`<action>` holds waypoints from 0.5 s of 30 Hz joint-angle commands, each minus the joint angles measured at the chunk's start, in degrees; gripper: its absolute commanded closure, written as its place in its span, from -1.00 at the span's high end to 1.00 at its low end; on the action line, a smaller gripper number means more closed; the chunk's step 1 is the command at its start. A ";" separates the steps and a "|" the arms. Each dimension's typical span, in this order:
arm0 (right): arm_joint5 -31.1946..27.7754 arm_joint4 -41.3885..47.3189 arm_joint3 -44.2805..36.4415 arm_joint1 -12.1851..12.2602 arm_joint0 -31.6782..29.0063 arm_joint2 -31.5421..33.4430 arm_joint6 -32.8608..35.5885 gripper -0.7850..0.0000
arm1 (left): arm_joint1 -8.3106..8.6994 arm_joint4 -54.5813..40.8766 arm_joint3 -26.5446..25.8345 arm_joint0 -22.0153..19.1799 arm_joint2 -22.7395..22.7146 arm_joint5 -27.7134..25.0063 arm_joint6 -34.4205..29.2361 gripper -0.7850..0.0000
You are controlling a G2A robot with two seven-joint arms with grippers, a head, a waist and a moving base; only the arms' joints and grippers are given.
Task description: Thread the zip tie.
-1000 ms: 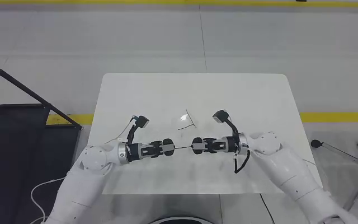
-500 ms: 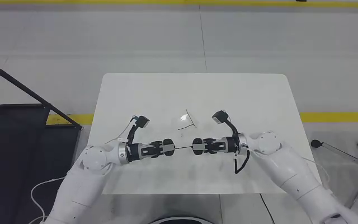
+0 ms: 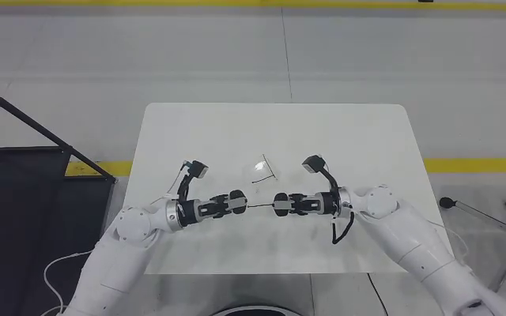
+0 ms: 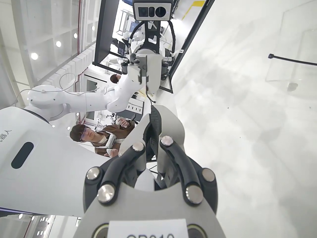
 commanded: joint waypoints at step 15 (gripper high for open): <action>-6.12 -2.04 -0.01 1.16 -4.21 4.41 -6.27 -1.00 | -0.22 3.72 -2.27 3.01 -1.17 1.89 13.78 1.00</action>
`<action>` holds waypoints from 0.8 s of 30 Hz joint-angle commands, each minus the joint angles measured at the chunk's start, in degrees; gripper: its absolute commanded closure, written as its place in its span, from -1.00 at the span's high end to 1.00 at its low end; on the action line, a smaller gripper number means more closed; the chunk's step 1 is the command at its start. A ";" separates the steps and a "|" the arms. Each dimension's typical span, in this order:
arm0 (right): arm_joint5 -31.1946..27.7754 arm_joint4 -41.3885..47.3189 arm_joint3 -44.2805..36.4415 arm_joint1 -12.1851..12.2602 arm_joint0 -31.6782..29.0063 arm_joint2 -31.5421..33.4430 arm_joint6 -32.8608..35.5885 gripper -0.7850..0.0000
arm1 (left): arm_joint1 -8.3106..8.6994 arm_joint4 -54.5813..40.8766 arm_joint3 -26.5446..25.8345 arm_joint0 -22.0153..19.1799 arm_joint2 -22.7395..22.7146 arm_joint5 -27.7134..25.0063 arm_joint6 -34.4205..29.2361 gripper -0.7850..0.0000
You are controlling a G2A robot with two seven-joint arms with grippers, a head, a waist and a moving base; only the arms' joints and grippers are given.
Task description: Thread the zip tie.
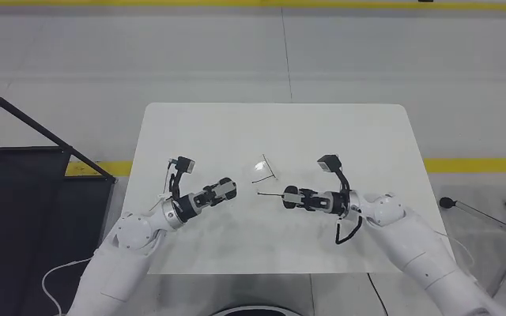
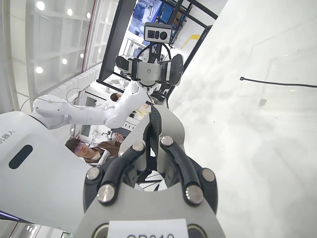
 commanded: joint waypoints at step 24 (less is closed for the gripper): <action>4.35 -2.58 -3.85 -1.78 -4.19 2.07 -15.90 -1.00 | -3.80 21.75 2.17 0.06 9.56 -17.58 32.22 1.00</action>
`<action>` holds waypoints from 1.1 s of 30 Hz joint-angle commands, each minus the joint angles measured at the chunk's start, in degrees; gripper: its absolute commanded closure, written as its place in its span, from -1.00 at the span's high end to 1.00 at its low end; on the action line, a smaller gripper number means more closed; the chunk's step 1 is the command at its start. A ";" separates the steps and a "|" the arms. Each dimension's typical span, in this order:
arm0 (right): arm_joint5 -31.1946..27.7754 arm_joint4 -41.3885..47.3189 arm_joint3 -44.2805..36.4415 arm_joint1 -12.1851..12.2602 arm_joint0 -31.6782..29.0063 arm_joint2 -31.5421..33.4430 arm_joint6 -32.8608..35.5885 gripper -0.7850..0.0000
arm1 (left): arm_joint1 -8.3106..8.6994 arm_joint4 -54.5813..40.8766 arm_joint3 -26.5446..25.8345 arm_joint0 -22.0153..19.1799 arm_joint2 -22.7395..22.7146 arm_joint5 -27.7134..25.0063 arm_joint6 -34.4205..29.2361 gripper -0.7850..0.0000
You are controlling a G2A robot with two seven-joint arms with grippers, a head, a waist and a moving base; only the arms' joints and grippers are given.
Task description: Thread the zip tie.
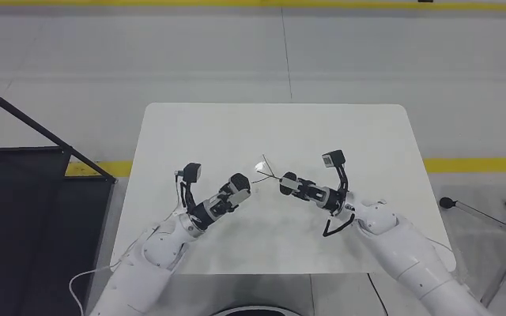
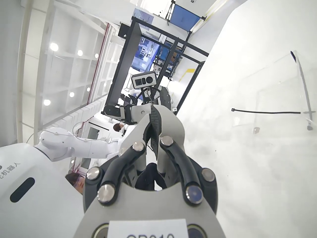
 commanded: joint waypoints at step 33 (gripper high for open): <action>3.88 -1.20 -1.14 -1.84 -2.07 2.90 1.37 -1.00 | -5.70 20.41 12.05 -6.14 8.74 -3.85 27.77 0.16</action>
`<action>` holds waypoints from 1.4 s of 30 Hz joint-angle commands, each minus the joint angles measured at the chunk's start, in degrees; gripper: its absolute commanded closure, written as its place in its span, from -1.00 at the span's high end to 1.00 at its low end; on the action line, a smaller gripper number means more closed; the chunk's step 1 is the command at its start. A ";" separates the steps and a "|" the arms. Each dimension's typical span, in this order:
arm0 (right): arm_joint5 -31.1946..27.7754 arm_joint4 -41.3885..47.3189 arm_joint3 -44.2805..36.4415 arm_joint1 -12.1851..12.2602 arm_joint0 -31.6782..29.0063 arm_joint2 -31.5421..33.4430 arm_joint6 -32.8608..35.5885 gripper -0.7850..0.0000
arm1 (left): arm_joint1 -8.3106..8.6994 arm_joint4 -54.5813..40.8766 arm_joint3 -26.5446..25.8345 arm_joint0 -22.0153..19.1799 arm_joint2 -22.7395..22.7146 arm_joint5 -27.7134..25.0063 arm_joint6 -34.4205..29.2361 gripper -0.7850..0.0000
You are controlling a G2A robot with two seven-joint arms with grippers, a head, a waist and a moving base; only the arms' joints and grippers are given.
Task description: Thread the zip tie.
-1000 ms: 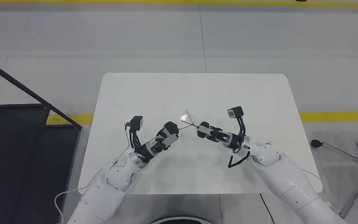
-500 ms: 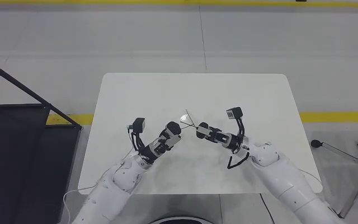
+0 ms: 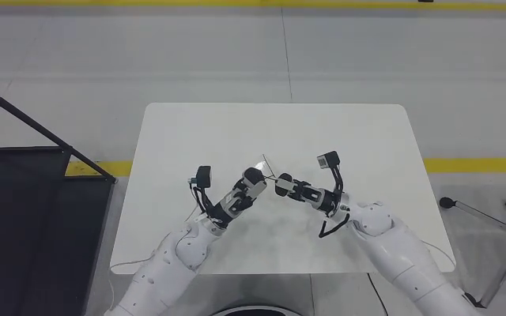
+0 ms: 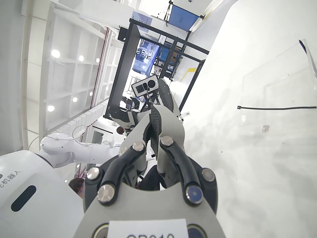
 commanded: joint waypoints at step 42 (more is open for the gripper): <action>2.16 -2.51 1.29 -2.77 -1.21 4.36 2.80 -1.00 | -3.88 1.40 6.33 -2.16 0.57 -1.62 2.02 -0.41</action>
